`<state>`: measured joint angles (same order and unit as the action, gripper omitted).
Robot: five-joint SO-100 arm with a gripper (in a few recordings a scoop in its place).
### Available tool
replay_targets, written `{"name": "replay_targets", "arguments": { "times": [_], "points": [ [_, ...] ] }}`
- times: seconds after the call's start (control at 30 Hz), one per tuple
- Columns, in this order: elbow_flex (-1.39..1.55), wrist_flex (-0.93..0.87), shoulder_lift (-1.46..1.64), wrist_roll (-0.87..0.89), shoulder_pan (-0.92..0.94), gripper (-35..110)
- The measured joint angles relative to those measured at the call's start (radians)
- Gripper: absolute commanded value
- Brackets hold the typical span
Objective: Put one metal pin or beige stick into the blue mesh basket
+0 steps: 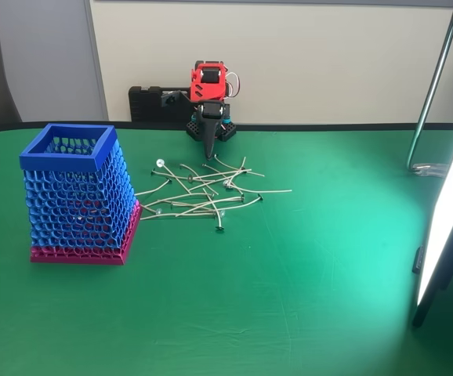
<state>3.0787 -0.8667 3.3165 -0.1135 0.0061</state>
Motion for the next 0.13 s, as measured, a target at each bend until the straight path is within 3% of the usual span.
{"name": "replay_targets", "arguments": {
  "times": [0.13],
  "points": [
    [0.0, 0.0, 0.0, 0.0, 0.0, 1]
  ]
}}
